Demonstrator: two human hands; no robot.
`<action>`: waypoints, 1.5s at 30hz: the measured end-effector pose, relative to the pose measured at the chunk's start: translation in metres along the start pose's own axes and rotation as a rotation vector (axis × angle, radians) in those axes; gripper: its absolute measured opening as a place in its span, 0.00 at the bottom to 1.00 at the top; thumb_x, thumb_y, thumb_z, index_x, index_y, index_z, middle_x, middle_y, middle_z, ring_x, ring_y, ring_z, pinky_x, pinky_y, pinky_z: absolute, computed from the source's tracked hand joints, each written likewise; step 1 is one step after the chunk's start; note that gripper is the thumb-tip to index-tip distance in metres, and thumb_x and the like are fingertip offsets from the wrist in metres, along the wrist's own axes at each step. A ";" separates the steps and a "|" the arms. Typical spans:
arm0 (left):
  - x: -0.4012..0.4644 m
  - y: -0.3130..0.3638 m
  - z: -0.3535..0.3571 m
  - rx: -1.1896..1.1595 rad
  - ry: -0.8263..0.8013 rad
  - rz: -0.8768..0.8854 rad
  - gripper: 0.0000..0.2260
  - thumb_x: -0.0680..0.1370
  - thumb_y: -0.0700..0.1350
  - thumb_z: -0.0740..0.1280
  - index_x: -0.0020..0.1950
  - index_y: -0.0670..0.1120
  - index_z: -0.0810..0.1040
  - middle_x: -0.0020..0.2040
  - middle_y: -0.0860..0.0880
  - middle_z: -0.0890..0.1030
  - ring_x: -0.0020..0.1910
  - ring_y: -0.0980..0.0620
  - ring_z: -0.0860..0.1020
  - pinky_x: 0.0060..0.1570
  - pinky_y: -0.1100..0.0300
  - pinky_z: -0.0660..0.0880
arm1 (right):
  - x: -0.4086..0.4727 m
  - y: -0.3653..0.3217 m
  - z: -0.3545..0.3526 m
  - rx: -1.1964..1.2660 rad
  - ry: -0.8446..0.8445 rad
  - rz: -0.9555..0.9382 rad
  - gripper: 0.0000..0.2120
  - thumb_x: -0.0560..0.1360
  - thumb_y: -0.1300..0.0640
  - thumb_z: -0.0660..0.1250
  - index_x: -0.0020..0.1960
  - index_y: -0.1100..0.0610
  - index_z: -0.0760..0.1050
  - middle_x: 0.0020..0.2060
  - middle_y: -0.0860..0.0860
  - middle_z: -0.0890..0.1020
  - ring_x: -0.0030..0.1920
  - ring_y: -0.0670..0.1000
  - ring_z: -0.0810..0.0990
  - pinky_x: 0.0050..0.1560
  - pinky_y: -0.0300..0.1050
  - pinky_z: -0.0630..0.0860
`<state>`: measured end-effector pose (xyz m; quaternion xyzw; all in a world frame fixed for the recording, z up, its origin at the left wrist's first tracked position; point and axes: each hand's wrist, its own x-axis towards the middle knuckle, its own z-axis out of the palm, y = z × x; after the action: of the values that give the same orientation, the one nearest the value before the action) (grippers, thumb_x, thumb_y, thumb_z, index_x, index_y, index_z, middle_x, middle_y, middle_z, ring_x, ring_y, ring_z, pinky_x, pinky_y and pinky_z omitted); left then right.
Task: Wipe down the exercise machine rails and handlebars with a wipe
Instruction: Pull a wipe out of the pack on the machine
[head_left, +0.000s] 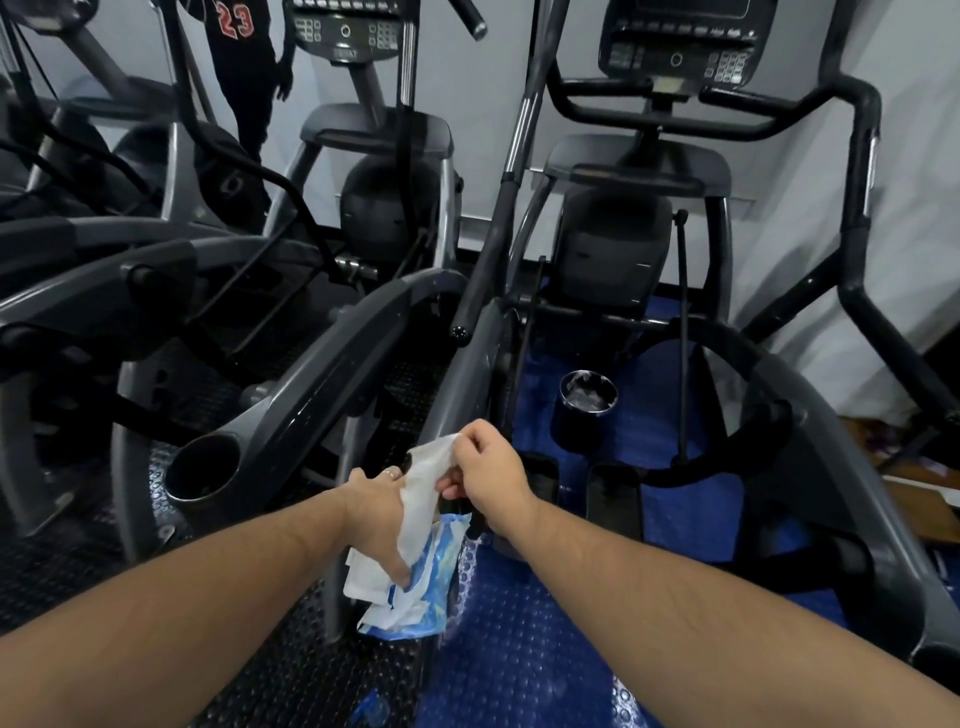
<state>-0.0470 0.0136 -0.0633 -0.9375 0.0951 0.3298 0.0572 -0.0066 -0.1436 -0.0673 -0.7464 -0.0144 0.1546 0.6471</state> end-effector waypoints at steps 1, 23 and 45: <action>-0.003 0.000 -0.001 -0.048 0.002 -0.019 0.48 0.58 0.72 0.73 0.73 0.53 0.67 0.70 0.50 0.65 0.67 0.45 0.61 0.69 0.45 0.62 | 0.002 -0.002 0.000 0.046 0.038 -0.007 0.09 0.83 0.59 0.55 0.49 0.62 0.70 0.34 0.61 0.80 0.31 0.55 0.81 0.32 0.49 0.80; 0.028 -0.021 -0.024 -0.883 0.175 0.126 0.35 0.70 0.49 0.78 0.69 0.54 0.60 0.58 0.53 0.79 0.55 0.56 0.79 0.52 0.64 0.76 | 0.028 -0.004 -0.011 0.160 -0.033 0.204 0.11 0.86 0.55 0.53 0.55 0.60 0.71 0.48 0.57 0.78 0.39 0.52 0.78 0.49 0.54 0.82; 0.051 -0.011 -0.069 -1.398 0.496 0.141 0.11 0.76 0.50 0.66 0.53 0.44 0.79 0.47 0.45 0.84 0.45 0.44 0.81 0.46 0.46 0.77 | 0.053 -0.030 -0.036 -0.210 0.291 -0.038 0.12 0.81 0.55 0.60 0.64 0.50 0.72 0.64 0.51 0.73 0.54 0.50 0.77 0.56 0.50 0.78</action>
<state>0.0365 0.0058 -0.0417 -0.7938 -0.0667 0.0948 -0.5971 0.0583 -0.1617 -0.0456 -0.8239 0.0492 0.0301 0.5638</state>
